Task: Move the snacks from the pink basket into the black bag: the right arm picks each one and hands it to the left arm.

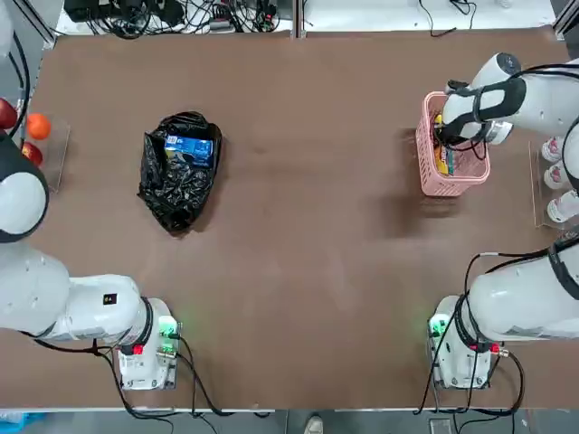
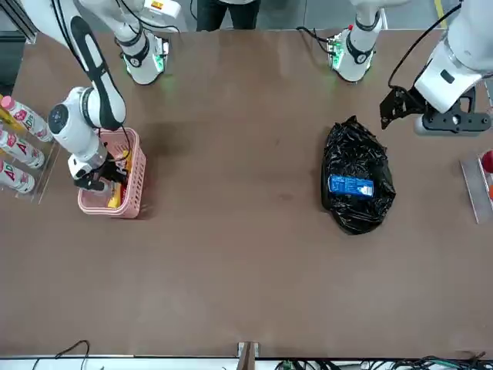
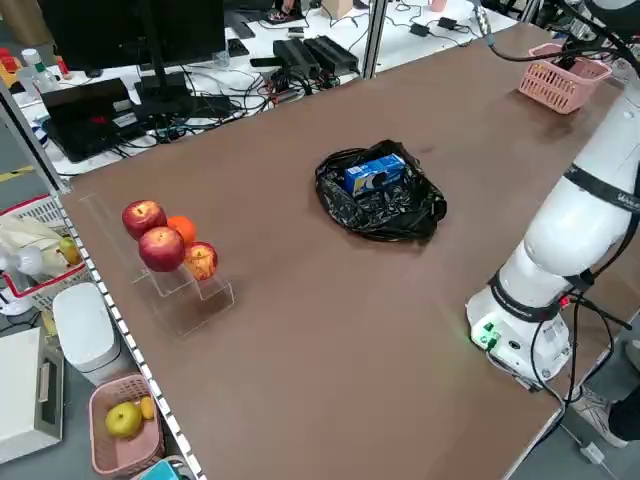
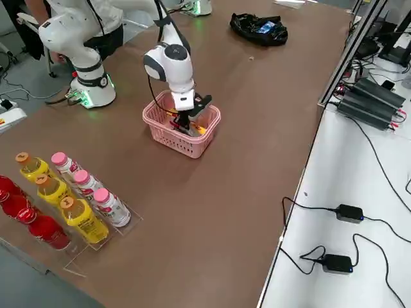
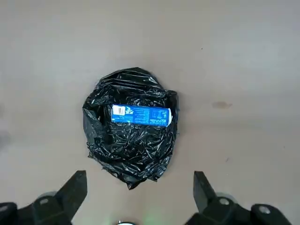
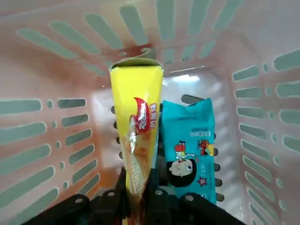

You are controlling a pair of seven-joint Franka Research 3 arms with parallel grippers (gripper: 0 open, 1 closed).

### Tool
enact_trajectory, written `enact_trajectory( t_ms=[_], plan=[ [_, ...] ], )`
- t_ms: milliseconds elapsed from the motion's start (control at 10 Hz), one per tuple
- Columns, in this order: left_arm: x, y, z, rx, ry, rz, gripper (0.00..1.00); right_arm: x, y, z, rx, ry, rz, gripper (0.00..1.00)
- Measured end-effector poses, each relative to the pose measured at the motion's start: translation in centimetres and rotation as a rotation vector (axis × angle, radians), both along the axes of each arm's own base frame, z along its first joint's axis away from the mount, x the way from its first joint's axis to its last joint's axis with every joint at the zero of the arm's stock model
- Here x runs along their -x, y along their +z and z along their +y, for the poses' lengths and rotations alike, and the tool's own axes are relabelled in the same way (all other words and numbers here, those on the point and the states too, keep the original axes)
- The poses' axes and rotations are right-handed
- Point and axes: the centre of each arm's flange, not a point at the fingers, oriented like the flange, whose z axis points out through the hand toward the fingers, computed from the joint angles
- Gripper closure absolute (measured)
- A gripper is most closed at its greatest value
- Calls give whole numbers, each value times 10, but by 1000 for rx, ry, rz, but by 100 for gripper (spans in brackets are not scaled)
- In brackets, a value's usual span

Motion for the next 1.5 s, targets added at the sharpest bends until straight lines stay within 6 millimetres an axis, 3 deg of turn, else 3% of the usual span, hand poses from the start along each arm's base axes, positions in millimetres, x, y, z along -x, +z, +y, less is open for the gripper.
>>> enact_trajectory(
  t_ms=[600,1000,1500],
  plan=[
    [-1,-2,2,-1,61,3,0,-14,20,2,-26,31,73,81],
    [4,-2,-19,-4,108,3,0,-18,32,1,-38,67,102,81],
    [0,-6,-11,-4,127,10,0,-19,45,-4,-52,76,138,81]
  ],
)
